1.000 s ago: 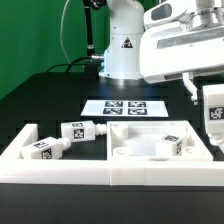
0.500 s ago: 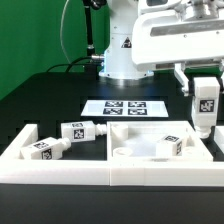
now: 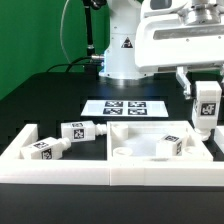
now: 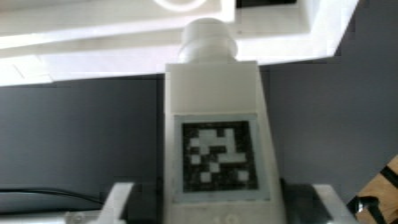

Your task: Assemble one leg

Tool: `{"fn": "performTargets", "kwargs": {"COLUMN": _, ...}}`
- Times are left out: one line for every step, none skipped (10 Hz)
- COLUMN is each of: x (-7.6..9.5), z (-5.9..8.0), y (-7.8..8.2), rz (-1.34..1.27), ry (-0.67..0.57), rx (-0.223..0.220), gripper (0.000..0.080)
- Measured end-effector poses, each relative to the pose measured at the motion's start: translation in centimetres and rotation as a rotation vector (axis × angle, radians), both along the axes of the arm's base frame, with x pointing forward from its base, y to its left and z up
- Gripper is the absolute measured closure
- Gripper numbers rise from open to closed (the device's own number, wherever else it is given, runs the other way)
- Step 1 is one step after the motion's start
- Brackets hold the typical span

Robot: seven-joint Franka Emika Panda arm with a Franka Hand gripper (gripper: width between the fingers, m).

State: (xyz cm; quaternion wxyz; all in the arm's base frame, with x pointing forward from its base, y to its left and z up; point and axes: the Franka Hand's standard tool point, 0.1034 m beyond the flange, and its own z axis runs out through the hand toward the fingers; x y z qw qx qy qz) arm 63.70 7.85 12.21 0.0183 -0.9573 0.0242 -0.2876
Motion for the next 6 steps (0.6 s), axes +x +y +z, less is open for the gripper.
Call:
{"fn": "performTargets", "kwargs": {"x": 0.0, "z": 0.0, "y": -0.5, "rz": 0.0, "ry": -0.007, "rx": -0.007, "gripper": 0.0512}}
{"fn": "performTargets", "kwargs": {"x": 0.0, "z": -0.1, "y": -0.5, "rz": 0.0, "ry": -0.005, "rx": -0.007, "gripper": 0.0512}}
{"fn": "performTargets", "kwargs": {"x": 0.0, "z": -0.1, "y": -0.5, "rz": 0.001, "ry": -0.005, "rx": -0.007, "gripper": 0.0512}}
{"fn": "performTargets", "kwargs": {"x": 0.0, "z": -0.2, "y": -0.6, "rz": 0.0, "ry": -0.005, "rx": -0.009, "gripper": 0.0512}}
{"fn": "performTargets", "kwargs": {"x": -0.1, "z": -0.7, "y": -1.0, "rz": -0.004, "ry": -0.01, "rx": -0.015, "gripper": 0.0512}}
{"fn": "performTargets", "kwargs": {"x": -0.2, "z": -1.1, "y": -1.2, "rz": -0.005, "ry": -0.004, "rx": -0.017, "gripper": 0.0512}}
